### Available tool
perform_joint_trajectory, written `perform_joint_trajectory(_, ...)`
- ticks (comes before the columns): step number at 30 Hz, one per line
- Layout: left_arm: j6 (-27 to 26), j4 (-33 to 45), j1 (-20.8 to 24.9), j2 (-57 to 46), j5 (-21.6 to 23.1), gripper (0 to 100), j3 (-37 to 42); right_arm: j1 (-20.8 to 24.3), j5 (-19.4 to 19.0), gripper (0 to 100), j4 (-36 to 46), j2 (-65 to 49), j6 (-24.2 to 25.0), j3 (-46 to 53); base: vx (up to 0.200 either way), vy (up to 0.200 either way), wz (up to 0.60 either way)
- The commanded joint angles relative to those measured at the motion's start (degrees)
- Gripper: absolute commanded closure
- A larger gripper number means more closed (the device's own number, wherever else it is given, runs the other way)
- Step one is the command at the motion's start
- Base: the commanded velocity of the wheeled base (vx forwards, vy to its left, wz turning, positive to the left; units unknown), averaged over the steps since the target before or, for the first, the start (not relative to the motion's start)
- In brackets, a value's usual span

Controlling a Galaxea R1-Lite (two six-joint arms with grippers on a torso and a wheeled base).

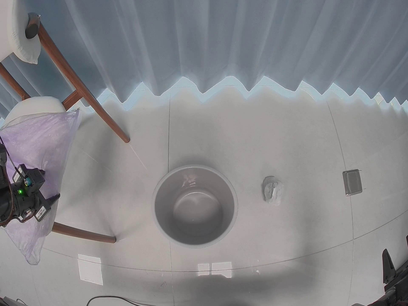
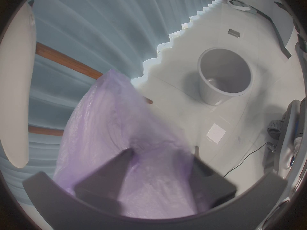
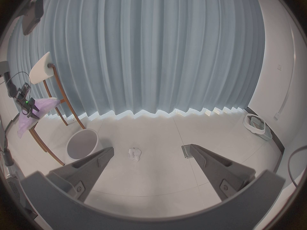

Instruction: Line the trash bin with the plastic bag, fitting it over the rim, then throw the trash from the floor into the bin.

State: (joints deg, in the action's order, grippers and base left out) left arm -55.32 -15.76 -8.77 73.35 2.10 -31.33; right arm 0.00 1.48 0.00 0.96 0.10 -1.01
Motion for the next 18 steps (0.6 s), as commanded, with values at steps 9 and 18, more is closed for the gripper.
perform_joint_trajectory(9,1.62,-0.06,0.24,-0.49,0.45,100,0.74,0.00,0.02,0,0.00,-0.88,-0.01,1.01,0.000,0.000,0.00)
perform_joint_trajectory(18,18.76,1.26,4.37,-2.77,4.41,100,0.39,0.00,0.02,0,0.00,-0.88,-0.01,1.01,0.000,0.000,0.00)
